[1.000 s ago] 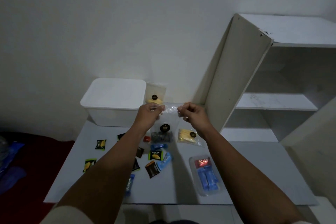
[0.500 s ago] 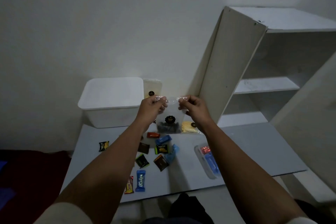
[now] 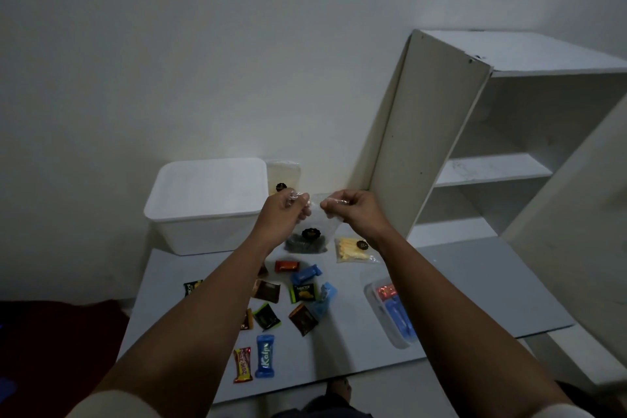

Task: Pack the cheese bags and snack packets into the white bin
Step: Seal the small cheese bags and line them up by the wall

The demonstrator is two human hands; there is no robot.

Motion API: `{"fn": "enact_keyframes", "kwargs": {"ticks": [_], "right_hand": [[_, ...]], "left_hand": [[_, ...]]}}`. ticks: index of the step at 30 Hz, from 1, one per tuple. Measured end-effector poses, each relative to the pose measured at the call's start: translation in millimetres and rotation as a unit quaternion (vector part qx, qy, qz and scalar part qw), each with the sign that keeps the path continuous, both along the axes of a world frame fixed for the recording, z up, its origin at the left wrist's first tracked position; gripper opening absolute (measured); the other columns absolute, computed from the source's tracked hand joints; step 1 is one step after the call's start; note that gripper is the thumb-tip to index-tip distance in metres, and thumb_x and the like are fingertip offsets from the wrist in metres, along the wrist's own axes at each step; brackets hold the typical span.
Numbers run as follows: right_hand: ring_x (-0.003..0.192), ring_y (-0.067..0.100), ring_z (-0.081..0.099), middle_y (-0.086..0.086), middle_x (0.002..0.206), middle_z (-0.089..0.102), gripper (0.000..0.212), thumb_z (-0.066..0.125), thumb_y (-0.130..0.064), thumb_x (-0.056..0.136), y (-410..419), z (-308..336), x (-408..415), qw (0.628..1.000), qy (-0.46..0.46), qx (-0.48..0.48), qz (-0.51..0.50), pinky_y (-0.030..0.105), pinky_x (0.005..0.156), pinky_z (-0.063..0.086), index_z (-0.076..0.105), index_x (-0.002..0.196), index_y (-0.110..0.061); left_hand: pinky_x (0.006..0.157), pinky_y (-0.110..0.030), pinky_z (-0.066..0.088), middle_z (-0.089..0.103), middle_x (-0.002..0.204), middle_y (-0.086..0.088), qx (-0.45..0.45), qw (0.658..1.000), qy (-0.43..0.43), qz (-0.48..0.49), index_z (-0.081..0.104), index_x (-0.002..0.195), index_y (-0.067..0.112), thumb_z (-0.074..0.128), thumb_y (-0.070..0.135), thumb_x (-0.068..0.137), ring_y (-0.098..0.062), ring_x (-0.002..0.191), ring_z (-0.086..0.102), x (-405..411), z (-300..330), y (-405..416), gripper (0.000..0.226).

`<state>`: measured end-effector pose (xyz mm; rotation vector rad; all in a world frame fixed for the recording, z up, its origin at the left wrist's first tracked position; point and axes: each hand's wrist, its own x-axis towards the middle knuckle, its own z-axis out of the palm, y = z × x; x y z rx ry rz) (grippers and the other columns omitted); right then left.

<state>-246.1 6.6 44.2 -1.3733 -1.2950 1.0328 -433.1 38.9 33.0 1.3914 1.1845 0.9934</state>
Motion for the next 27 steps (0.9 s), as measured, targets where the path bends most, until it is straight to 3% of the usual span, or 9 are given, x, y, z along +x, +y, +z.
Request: {"fn": "enact_keyframes", "kwargs": {"ticks": [4,9,13,19,27], "right_hand": [[0.063,0.003,0.064,0.007,0.077,0.072,0.018,0.071,-0.014,0.094,2,1,-2,0.998,-0.062,0.010,0.018,0.014,0.062,0.049,0.072,0.095,0.004],[0.067,0.006,0.066,0.005,0.075,0.073,0.018,0.074,-0.019,0.092,-2,6,3,0.997,-0.065,0.000,0.029,0.015,0.063,0.049,0.074,0.090,-0.002],[0.069,0.006,0.066,0.005,0.076,0.073,0.011,0.072,-0.015,0.093,-3,12,-4,0.994,-0.091,0.000,0.069,0.016,0.066,0.051,0.076,0.088,-0.006],[0.065,0.004,0.065,-0.002,0.074,0.067,0.014,0.067,-0.014,0.097,-6,16,-13,0.988,-0.136,0.015,0.068,0.014,0.063,0.050,0.068,0.083,-0.015],[0.071,0.010,0.068,0.010,0.081,0.073,0.012,0.072,-0.016,0.094,-14,19,-15,0.985,-0.154,0.029,0.068,0.015,0.065,0.052,0.073,0.090,-0.005]], "left_hand": [[0.083,-0.038,0.058,0.074,0.081,-0.001,0.009,1.000,0.008,-0.019,0.064,0.092,0.013,0.054,0.026,0.105,-0.017,0.077,0.067,3,5,-3,0.020],[0.079,-0.032,0.054,0.074,0.084,0.000,0.030,0.996,0.061,-0.049,0.062,0.100,0.005,0.041,0.019,0.109,-0.017,0.078,0.066,-5,5,-7,0.027],[0.085,-0.036,0.056,0.074,0.083,-0.002,0.058,0.992,0.089,-0.062,0.061,0.097,0.006,0.042,0.018,0.108,-0.018,0.080,0.065,-3,5,-13,0.025],[0.079,-0.029,0.055,0.076,0.085,-0.002,0.057,0.993,0.085,-0.062,0.065,0.092,0.014,0.049,0.020,0.106,-0.016,0.079,0.069,-7,6,-17,0.023],[0.077,-0.026,0.055,0.074,0.080,-0.001,0.072,0.992,0.087,-0.058,0.067,0.090,0.016,0.051,0.019,0.106,-0.006,0.070,0.066,-13,4,-22,0.023]]}}
